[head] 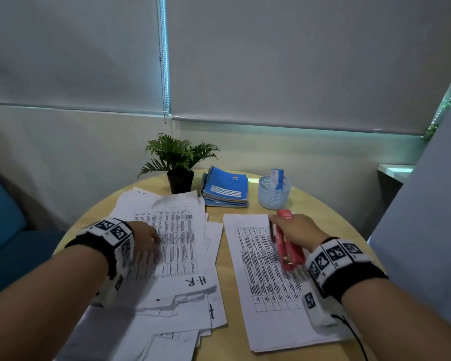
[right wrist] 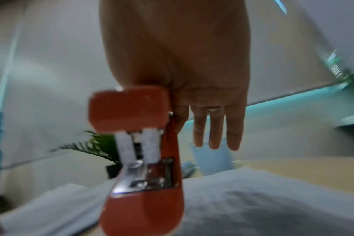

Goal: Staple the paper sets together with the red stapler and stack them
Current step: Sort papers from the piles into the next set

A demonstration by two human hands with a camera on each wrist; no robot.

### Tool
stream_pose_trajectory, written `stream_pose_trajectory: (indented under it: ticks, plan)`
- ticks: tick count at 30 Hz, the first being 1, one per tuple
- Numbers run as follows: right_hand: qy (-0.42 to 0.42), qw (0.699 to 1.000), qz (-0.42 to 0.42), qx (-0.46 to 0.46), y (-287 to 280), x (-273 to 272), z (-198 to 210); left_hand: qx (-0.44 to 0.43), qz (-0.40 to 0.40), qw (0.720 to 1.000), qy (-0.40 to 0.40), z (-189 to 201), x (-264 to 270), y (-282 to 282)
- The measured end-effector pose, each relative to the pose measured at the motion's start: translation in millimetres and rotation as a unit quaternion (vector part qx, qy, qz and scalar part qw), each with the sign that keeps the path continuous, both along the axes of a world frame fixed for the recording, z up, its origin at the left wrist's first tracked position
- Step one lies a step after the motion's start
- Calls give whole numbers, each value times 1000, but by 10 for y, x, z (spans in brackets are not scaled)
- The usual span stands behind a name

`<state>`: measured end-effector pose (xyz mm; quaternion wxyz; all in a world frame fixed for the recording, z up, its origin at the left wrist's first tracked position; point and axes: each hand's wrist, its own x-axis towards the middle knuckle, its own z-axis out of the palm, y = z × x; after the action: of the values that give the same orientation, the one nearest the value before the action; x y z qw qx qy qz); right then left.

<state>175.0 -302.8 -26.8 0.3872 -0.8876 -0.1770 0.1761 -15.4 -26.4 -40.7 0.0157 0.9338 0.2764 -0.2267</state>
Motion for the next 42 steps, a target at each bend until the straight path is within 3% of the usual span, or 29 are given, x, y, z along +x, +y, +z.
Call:
stream_pose_trajectory:
  ticks: [3,8,12,16,23,29,33,36,39,42]
  plan:
    - [11,997,78,-4,432,-198,45,-18,-5,1000,-21,-6,14,13]
    - [37,983,162,-84,988,-416,-97,-38,13,998,-40,-30,24,113]
    - [-33,952,205,-223,1116,-425,-158,-57,12,997,-43,-15,87,212]
    - [-69,920,241,-301,1161,-449,-111,-56,22,997,-41,-21,212,355]
    - [-90,902,257,-334,1228,-407,-161,74,44,995,-54,-149,478,796]
    - [-69,913,235,-325,1234,-331,-231,113,132,980,-99,-339,579,1058]
    - [-60,919,227,-318,1239,-284,-276,61,173,981,-65,-985,897,2021]
    - [-52,921,222,-315,1237,-297,-274,36,192,978,-69,-670,831,1795]
    - [-51,921,223,-316,1229,-308,-266,106,189,960,-179,-56,438,957]
    - [-43,931,213,-292,1188,-290,-265,67,216,922,-313,126,304,818]
